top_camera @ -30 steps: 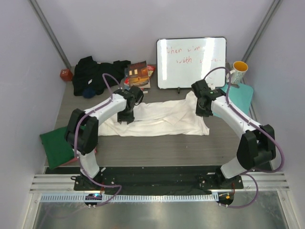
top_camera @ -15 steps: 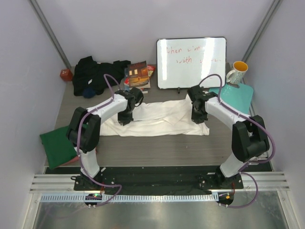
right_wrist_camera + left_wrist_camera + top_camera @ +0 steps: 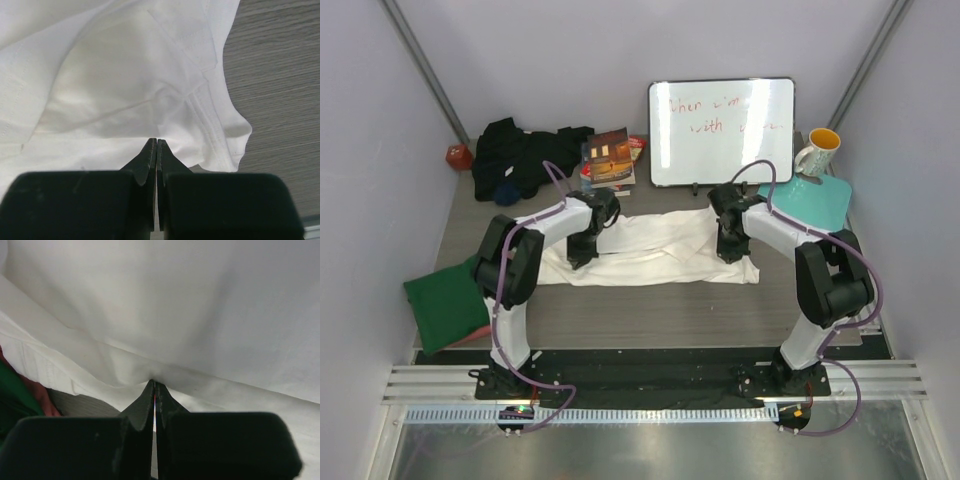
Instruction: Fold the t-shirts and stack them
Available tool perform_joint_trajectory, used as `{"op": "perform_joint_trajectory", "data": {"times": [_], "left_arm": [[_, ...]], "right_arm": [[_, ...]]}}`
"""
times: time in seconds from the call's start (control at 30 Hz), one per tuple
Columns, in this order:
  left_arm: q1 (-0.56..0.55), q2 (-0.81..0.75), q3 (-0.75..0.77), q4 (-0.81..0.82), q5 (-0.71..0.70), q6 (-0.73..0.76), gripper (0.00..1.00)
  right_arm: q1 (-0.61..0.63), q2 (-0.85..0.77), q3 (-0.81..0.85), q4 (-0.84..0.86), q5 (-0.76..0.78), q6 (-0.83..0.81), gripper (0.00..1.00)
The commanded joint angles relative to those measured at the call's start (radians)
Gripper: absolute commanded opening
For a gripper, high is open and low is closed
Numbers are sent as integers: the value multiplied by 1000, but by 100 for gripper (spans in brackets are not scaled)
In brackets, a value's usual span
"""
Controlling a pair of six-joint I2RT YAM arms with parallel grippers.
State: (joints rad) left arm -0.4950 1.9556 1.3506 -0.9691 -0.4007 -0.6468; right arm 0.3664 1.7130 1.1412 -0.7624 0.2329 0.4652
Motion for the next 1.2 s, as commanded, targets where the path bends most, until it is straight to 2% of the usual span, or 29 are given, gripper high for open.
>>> {"op": "perform_joint_trajectory", "data": {"times": [0.0,0.4,0.83,1.17], "left_arm": [[7,17,25,35,-27,-22,0],[35,29,104,-3,-86,-14,0],[93,117,188,0,-89,-10,0],[110,152,312,-19,-102,30,0]], "right_arm": [[6,13,-14,26,0,-17,3],[6,43,-69,63,-1,-30,1],[6,40,-87,71,0,-39,1],[6,33,-90,71,-7,-42,1]]}}
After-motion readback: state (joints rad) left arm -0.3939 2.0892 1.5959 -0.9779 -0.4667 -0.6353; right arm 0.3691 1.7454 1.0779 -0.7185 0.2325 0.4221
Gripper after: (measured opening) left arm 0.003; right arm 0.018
